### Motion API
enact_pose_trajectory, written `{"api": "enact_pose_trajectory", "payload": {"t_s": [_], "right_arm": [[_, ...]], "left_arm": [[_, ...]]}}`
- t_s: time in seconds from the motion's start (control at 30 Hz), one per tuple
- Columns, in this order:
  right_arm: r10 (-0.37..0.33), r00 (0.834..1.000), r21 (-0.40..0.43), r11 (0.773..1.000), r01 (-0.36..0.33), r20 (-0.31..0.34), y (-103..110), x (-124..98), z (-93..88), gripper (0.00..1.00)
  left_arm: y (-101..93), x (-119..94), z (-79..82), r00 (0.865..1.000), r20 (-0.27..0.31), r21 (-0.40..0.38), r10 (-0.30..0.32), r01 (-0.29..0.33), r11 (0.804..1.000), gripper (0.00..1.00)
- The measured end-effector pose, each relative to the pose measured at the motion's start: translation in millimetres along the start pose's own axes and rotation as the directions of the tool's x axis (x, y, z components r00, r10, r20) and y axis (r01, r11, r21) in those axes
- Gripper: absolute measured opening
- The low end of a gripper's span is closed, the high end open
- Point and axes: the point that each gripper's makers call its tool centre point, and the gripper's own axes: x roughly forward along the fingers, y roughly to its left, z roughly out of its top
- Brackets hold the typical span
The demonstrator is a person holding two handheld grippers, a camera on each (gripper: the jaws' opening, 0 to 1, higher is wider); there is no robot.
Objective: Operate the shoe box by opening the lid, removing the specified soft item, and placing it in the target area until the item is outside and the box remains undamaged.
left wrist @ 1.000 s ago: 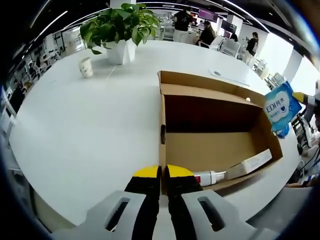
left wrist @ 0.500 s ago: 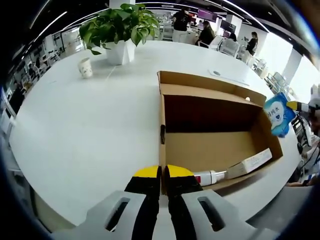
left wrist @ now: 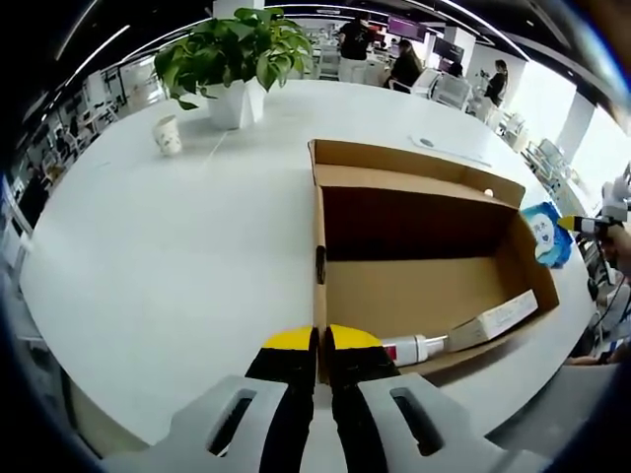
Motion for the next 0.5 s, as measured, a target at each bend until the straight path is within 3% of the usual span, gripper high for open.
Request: {"api": "enact_pose_trajectory", "payload": {"t_s": [0.27, 0.5], "right_arm": [[-0.059, 0.998, -0.076, 0.996, 0.056, -0.037, -21.0, 16.9, -18.8, 0.0], [-0.109, 0.993, -0.07, 0.992, 0.106, -0.041, -37.2, 23.5, -26.4, 0.0]], "left_arm": [[3.4, 3.1, 1.0, 1.0, 0.001, 0.005, -0.002, 0.002, 1.0, 0.01], [7.3, 6.4, 2.7, 1.0, 0.0, 0.007, -0.003, 0.003, 1.0, 0.01]]}}
